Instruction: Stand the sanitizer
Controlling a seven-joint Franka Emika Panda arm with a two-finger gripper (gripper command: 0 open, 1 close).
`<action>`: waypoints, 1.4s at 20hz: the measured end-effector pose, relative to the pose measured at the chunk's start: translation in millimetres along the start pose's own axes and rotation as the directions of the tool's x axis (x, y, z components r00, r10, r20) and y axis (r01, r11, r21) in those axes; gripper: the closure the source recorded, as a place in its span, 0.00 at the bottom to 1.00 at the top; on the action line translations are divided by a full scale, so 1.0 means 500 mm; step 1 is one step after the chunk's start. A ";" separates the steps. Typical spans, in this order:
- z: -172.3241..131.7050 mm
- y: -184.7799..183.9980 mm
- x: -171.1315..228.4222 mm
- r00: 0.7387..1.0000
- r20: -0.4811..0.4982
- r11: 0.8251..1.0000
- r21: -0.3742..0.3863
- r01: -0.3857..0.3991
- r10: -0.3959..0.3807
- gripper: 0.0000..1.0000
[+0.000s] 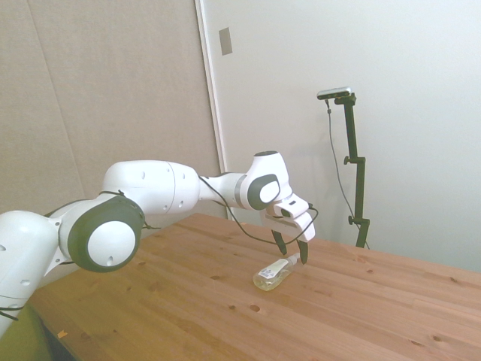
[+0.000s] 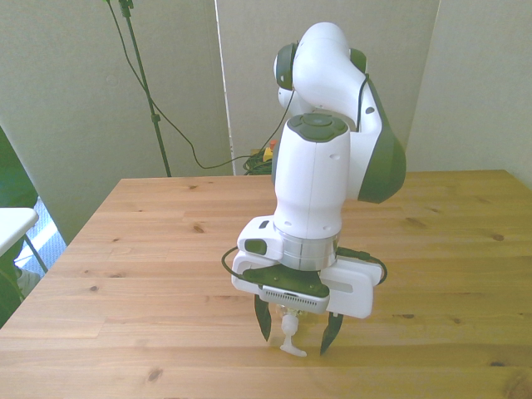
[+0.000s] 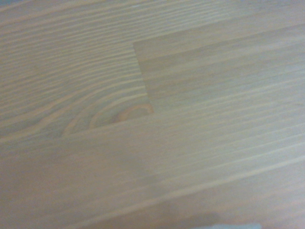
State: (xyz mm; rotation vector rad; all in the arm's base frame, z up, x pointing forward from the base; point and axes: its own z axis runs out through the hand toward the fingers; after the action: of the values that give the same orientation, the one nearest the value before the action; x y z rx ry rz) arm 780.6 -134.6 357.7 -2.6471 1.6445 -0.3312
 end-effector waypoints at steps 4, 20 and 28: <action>-0.001 0.000 0.009 1.000 0.004 1.000 0.002 -0.006 0.006 1.00; 0.006 0.021 0.037 0.999 0.048 1.000 0.029 0.001 -0.003 1.00; 0.007 0.031 0.048 0.998 0.069 0.999 0.042 -0.013 0.010 1.00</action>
State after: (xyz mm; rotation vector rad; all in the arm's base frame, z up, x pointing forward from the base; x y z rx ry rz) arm 777.9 -163.0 356.5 -2.5874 1.6137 -0.2684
